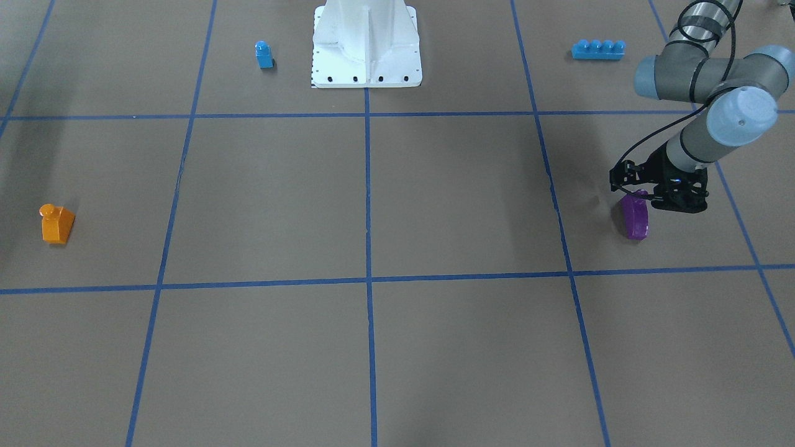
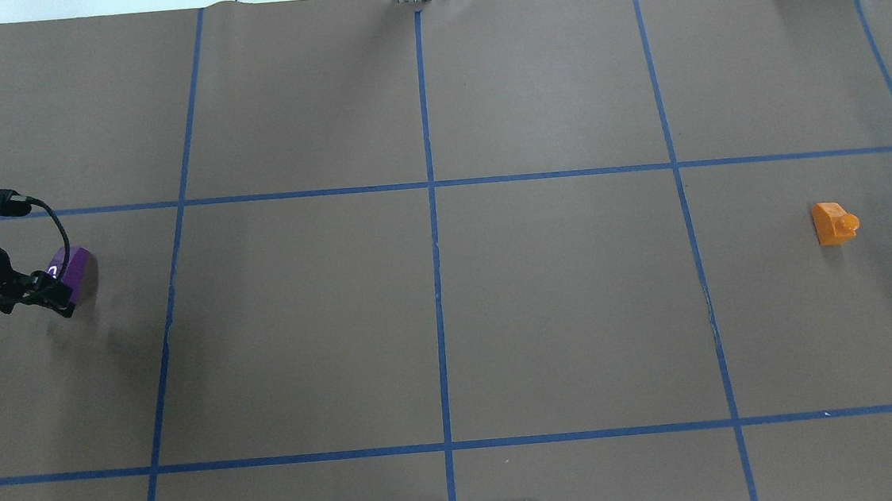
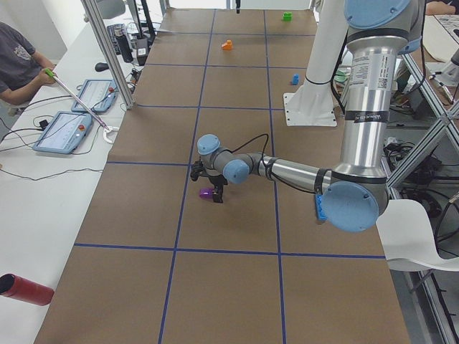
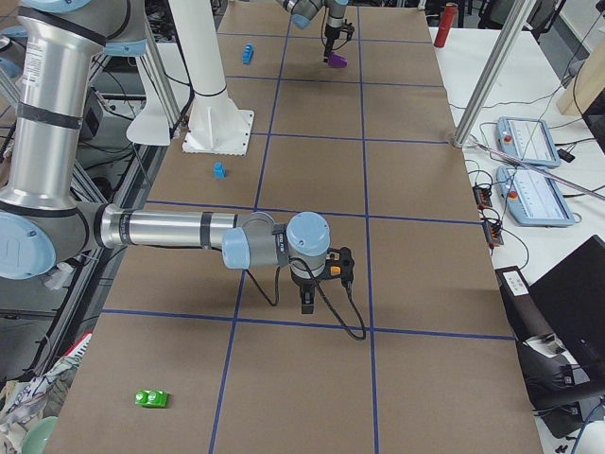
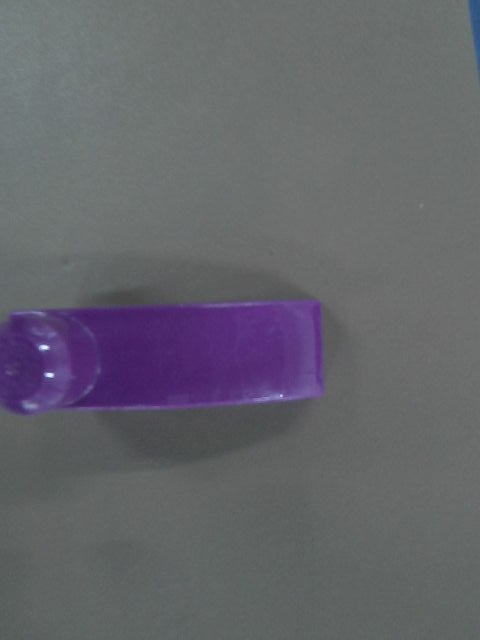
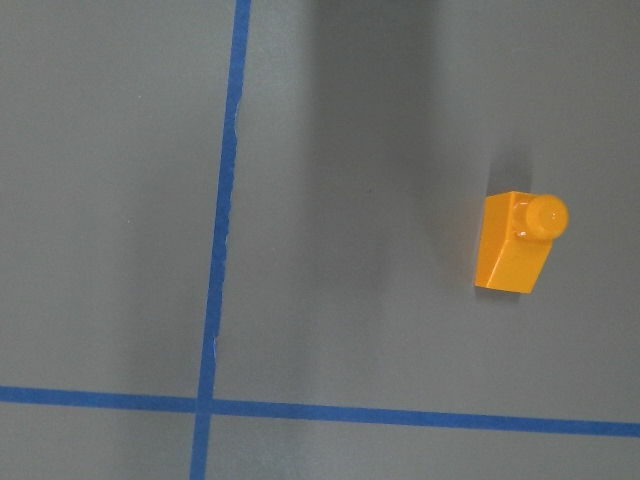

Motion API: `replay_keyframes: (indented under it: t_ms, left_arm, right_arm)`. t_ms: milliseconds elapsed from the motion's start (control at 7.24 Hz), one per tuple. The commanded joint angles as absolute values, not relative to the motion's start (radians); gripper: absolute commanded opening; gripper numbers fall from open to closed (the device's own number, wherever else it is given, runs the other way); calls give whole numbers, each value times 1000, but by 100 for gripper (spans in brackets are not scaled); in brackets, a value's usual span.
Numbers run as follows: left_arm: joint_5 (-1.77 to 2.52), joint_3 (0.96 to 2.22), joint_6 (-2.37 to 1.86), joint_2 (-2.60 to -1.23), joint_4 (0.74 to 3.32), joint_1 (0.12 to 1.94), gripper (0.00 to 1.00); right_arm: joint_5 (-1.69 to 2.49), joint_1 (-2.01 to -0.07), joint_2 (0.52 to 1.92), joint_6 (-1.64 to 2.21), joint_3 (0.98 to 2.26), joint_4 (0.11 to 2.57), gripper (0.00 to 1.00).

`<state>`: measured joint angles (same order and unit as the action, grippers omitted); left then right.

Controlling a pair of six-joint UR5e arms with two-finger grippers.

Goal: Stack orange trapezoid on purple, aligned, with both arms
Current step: 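Lower the left gripper onto the purple trapezoid block and grasp it, then carry the purple block with the left gripper toward the table center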

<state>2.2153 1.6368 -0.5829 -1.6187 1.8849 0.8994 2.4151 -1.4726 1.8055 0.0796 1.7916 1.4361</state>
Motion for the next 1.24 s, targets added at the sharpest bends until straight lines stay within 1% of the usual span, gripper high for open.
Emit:
replay_keyframes:
  t_ms: [0,138,276,414,553,829,1105]
  left_arm:
    - [2198,1614,-586,-1649,1887,885,60]
    - [2200,1611,-584,-1657,1887,885,32]
    - [2200,1611,-577,-1669,1882,885,8]
    - [2201,1614,-577,-1675,1873,888,0]
    - [2200,1615,-578,-1677,1871,894,0]
    - [2247,1626,-600,-1742,1846,914,0]
    - [2246,1661,-821,-1859,1833,891,0]
  right_arm:
    - [2416,-1473,1807,78,1780,1405,100]
    - [2416,-1473,1807,78,1779,1405,100]
    - [2418,-1473,1807,78,1779,1404,100]
    - [2418,-1473,1807,78,1779,1399,100]
    - [2419,-1473,1807,77,1779,1397,100]
    - [2419,-1473,1810,77,1781,1396,100]
    - [2419,-1473,1815,81,1779,1350,100]
